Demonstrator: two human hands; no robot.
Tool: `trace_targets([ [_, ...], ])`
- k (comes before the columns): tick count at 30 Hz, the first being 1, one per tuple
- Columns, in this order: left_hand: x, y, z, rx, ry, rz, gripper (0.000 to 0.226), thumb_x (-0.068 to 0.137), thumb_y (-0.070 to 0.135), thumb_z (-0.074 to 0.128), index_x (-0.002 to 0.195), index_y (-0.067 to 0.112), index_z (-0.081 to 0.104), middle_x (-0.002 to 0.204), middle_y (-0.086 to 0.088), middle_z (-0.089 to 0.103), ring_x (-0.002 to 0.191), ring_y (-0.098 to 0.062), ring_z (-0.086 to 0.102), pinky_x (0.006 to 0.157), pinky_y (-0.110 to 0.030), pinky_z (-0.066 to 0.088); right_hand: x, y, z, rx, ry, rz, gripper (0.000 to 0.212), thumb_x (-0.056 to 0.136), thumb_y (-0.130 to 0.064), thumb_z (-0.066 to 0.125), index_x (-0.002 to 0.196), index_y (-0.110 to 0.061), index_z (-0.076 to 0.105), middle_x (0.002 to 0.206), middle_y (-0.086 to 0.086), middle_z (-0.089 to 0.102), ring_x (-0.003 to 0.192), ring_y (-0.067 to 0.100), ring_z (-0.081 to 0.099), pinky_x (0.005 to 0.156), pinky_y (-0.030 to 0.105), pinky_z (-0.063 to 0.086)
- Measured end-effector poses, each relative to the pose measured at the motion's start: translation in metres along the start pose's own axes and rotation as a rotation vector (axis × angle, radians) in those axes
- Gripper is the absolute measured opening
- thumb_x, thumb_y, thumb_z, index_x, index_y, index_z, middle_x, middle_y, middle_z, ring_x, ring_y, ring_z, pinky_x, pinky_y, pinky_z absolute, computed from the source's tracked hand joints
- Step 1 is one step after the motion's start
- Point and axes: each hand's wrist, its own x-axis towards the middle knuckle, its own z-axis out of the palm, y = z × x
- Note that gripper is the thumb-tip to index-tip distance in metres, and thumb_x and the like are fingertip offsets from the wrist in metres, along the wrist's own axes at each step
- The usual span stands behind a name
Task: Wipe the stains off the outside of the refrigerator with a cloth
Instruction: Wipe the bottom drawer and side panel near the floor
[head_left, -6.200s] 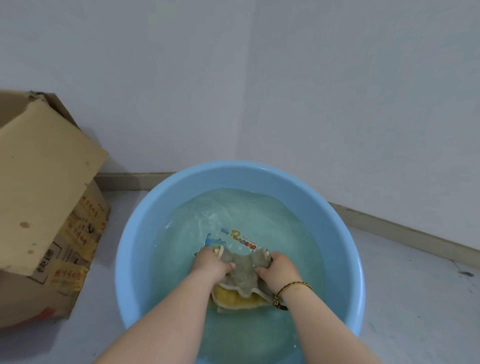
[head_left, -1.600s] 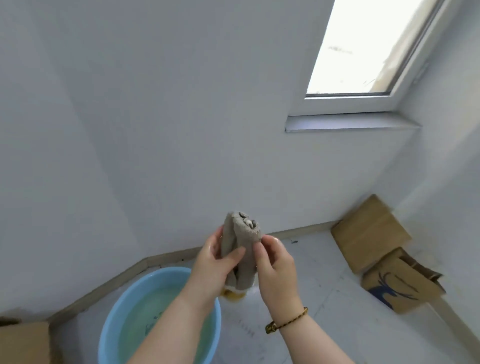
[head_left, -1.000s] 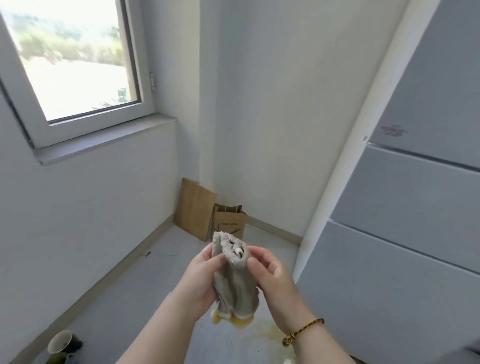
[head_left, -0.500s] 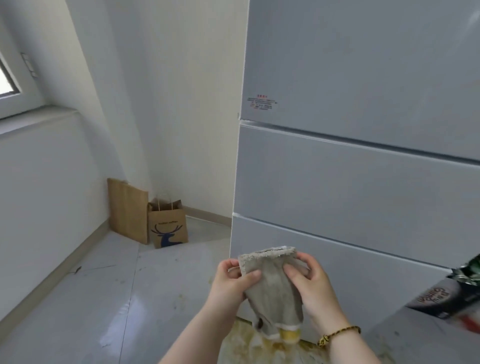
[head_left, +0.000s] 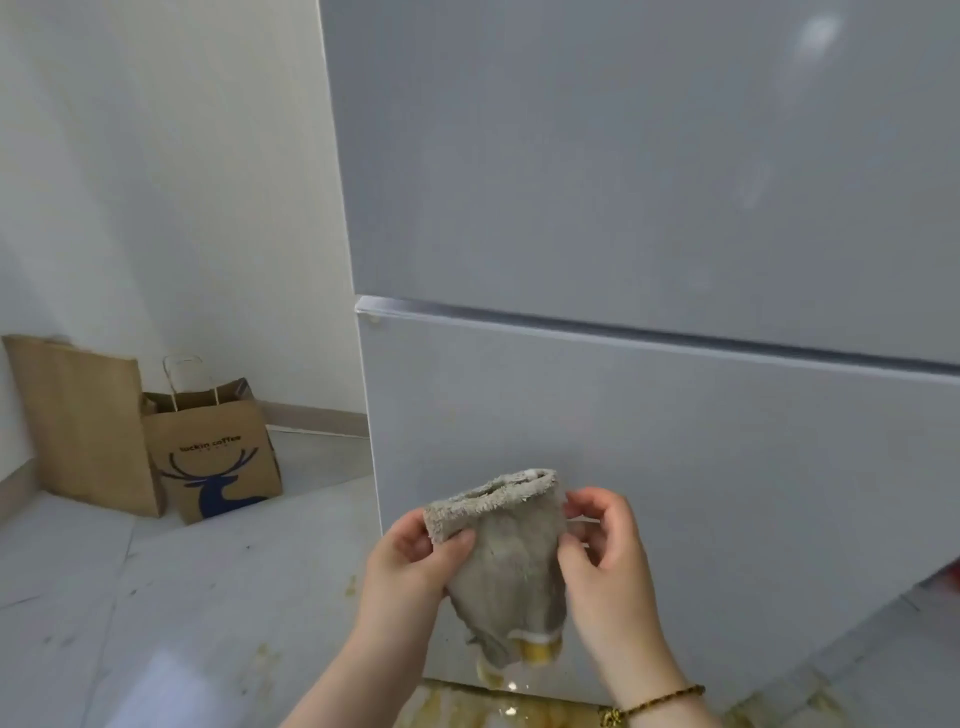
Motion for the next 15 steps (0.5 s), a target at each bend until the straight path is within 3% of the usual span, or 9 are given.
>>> trace_targets([
  [1,0.007,-0.017,-0.007,-0.007,0.011,0.019,0.017,0.081,-0.011,0.055,0.085,0.004,0.063,0.068,-0.003,0.072,0.06,-0.011,0.067,0.054,-0.019,0.054,-0.003,0.021,0.008,-0.008,0.026,-0.055,0.032,0.083,0.0,0.052,0.087,-0.032,0.047,0.089,-0.007,0.057,0.075,-0.003,0.056,0.063,0.005,0.043],
  [3,0.019,-0.048,-0.018,-0.021,-0.011,0.07,0.018,0.081,-0.012,0.054,0.084,0.004,0.062,0.066,-0.004,0.072,0.059,-0.01,0.067,0.052,-0.019,0.054,-0.012,0.058,0.026,-0.073,0.063,-0.194,0.027,0.072,-0.028,0.056,0.096,-0.037,0.045,0.103,-0.014,0.052,0.092,-0.004,0.053,0.074,0.0,0.039],
  [5,0.026,-0.077,-0.028,-0.038,-0.029,0.128,0.017,0.081,-0.011,0.054,0.084,0.004,0.061,0.066,-0.003,0.072,0.059,-0.009,0.066,0.052,-0.018,0.053,-0.019,0.095,0.04,-0.121,0.089,-0.303,0.044,0.063,-0.044,0.049,0.106,-0.044,0.044,0.113,-0.022,0.043,0.104,-0.015,0.044,0.082,-0.003,0.035],
  [8,0.035,-0.116,-0.042,-0.031,-0.018,0.218,0.018,0.08,-0.012,0.055,0.082,0.005,0.06,0.063,0.0,0.071,0.057,-0.006,0.065,0.051,-0.016,0.052,-0.019,0.136,0.047,-0.068,0.098,-0.303,0.043,0.065,-0.037,0.056,0.101,-0.057,0.045,0.11,-0.023,0.047,0.101,-0.007,0.049,0.083,0.006,0.042],
  [11,0.039,-0.133,-0.051,-0.01,-0.024,0.24,0.02,0.079,-0.014,0.056,0.08,0.006,0.06,0.062,0.001,0.071,0.056,-0.004,0.065,0.052,-0.014,0.051,-0.016,0.157,0.044,0.04,0.067,-0.246,0.044,0.081,-0.004,0.061,0.095,-0.044,0.049,0.096,-0.017,0.058,0.082,-0.006,0.056,0.068,0.005,0.044],
  [15,0.042,-0.128,-0.055,0.072,-0.045,0.209,0.02,0.078,-0.012,0.06,0.079,0.008,0.061,0.061,0.003,0.071,0.056,-0.002,0.064,0.053,-0.012,0.05,-0.012,0.15,0.05,-0.054,0.212,-0.377,0.042,0.072,-0.02,0.053,0.083,-0.06,0.046,0.087,-0.024,0.061,0.084,-0.006,0.055,0.07,0.001,0.039],
])
